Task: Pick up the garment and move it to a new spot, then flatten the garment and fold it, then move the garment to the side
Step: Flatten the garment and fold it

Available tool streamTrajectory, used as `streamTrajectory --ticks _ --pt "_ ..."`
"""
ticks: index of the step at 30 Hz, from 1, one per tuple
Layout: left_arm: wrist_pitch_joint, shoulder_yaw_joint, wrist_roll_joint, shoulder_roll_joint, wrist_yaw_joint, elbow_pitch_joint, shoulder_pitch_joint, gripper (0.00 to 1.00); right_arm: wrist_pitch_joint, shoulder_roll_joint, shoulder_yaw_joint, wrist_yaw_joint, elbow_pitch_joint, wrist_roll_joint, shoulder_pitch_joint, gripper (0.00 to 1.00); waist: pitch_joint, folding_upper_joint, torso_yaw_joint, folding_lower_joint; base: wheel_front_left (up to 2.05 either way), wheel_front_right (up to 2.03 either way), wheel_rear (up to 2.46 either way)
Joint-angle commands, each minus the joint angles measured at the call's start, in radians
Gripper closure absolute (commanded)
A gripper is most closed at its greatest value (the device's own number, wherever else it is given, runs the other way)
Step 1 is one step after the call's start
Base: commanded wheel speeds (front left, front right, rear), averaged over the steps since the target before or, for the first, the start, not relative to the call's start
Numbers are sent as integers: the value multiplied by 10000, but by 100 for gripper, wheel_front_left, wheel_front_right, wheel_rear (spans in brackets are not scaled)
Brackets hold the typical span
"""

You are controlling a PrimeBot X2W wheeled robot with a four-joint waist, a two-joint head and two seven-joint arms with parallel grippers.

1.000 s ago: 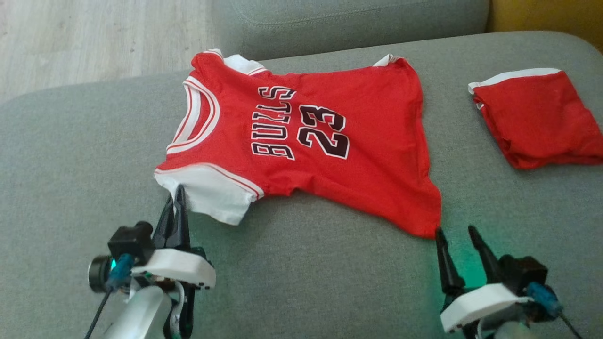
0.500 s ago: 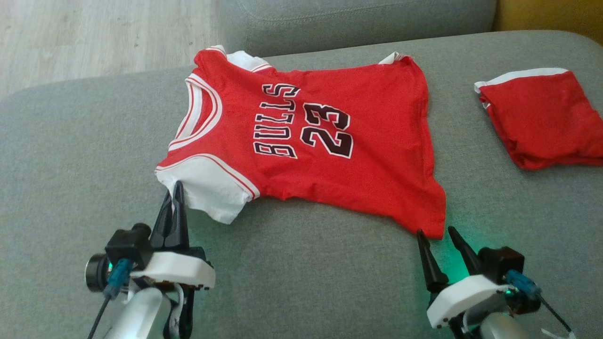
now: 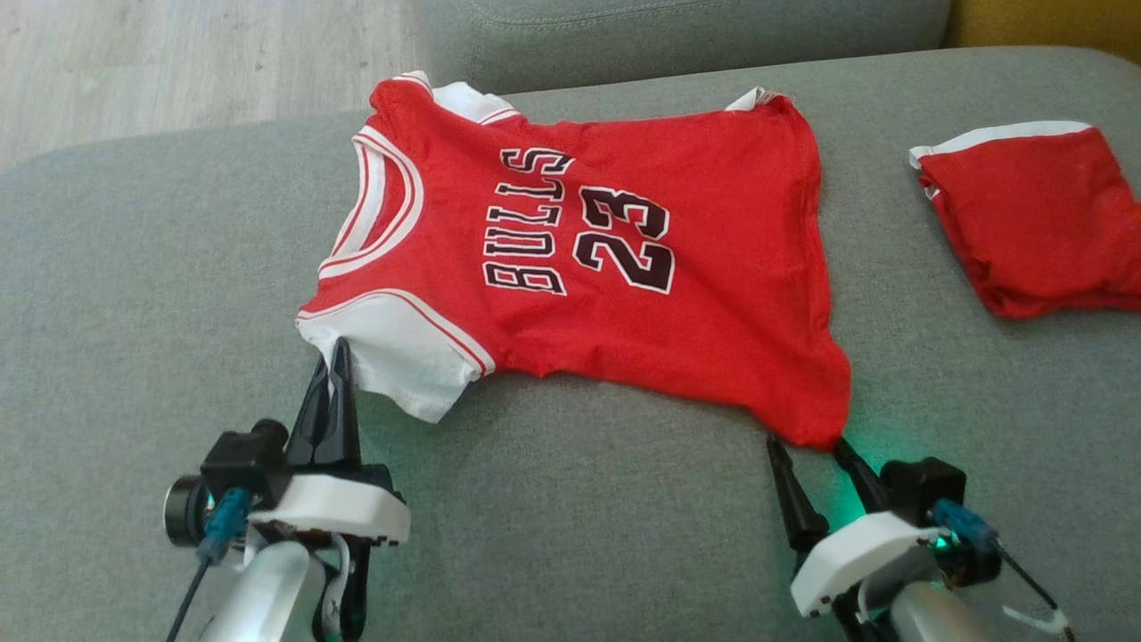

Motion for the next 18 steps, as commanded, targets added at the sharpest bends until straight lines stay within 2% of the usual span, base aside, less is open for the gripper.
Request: streamTrajectory --ticks 1,2,3,4,5,18 --pt "-125 487 102 79 -50 -262 -386 100 2 -33 358 -7 -134 106 -455 0 18 0 -5 -1 0 0 0" --pt "-125 503 124 67 -64 -258 -401 100 31 -33 423 -7 -75 153 -490 0 27 0 -7 -1 0 0 0" --pt "-125 519 146 57 -79 -253 -415 100 45 -33 469 -7 -21 194 -523 15 30 0 -9 -1 0 0 0" --pt "-125 536 165 47 -94 -246 -427 100 45 -33 497 -7 27 225 -557 71 34 0 -10 -1 0 0 0" --pt "-125 552 183 38 -110 -236 -439 100 28 -33 514 -7 65 268 -588 100 36 0 -10 -1 0 0 0" --pt "-126 1003 238 34 -301 -387 -437 100 -571 -33 139 -7 -631 114 -747 100 -281 0 -54 -1 0 0 0"
